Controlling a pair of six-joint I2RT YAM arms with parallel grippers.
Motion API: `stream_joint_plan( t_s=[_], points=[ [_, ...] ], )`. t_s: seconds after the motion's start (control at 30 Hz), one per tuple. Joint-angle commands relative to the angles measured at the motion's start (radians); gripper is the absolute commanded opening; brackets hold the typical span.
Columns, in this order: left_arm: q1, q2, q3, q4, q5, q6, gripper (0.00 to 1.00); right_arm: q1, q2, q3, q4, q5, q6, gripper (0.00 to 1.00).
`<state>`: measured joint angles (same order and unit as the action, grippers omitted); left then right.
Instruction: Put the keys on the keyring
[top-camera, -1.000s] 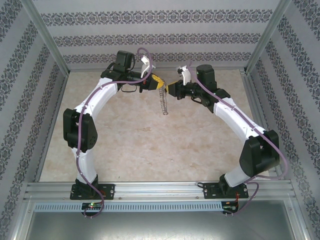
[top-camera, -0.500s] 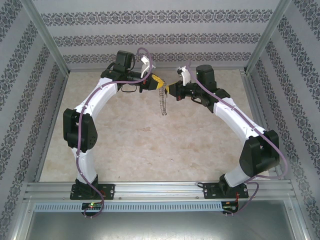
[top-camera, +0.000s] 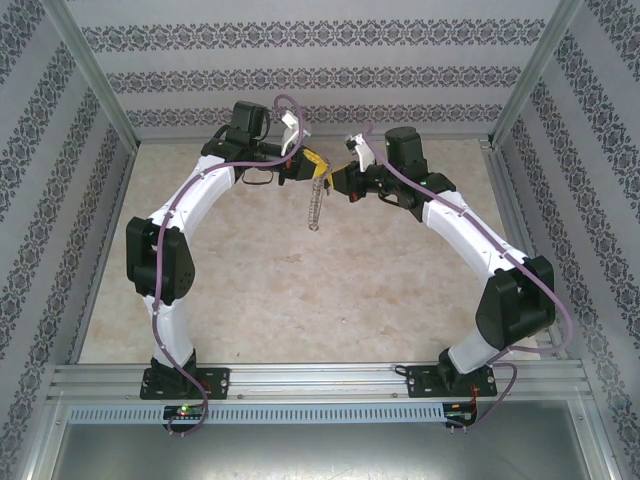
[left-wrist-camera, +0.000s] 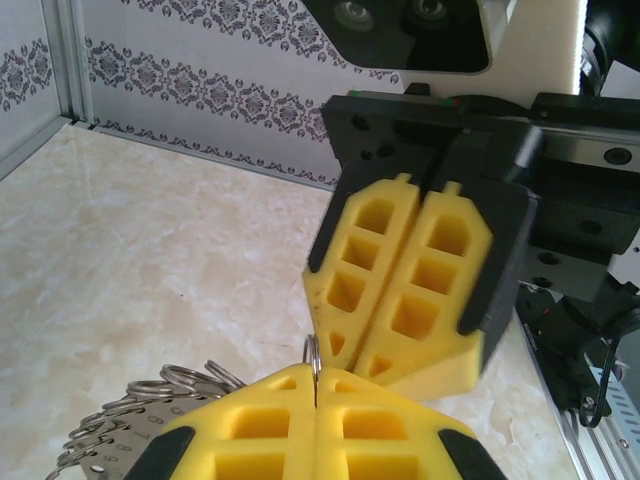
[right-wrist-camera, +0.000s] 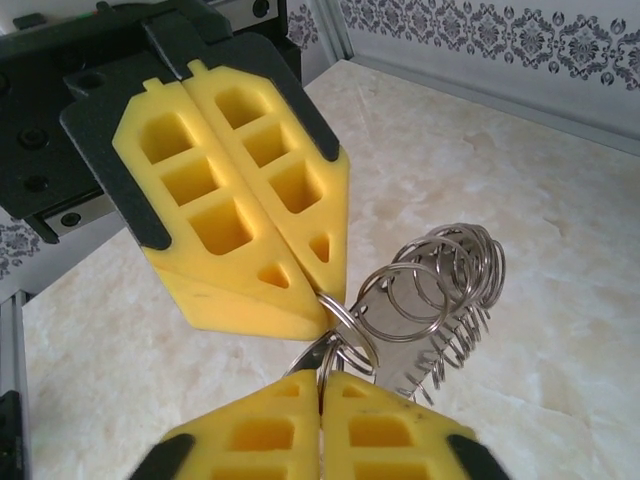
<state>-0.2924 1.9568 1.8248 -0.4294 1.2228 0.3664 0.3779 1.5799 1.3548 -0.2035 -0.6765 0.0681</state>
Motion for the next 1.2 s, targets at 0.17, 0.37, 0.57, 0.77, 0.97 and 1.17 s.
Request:
stream_joint_plan(
  t_s=[0.17,0.37,0.57,0.77,0.97,1.17],
  points=[
    [0.006,-0.049,0.001,0.04,0.026,0.0,0.0,-0.08,-0.095,-0.029,0.084,-0.182,0.081,0.41],
    [0.006,-0.056,-0.004,0.034,0.026,0.006,0.0,-0.151,-0.115,-0.056,0.19,-0.18,0.188,0.4],
    [0.006,-0.06,-0.006,0.029,0.027,0.01,0.0,-0.149,-0.047,-0.048,0.259,-0.228,0.235,0.32],
    [0.006,-0.056,0.003,0.017,0.033,0.014,0.0,-0.146,0.005,-0.052,0.318,-0.314,0.248,0.32],
    [0.007,-0.053,0.005,0.015,0.035,0.013,0.0,-0.137,0.042,-0.05,0.33,-0.336,0.252,0.34],
    [0.006,-0.053,0.008,0.016,0.038,0.014,0.0,-0.124,0.073,-0.042,0.342,-0.359,0.257,0.34]
  ],
)
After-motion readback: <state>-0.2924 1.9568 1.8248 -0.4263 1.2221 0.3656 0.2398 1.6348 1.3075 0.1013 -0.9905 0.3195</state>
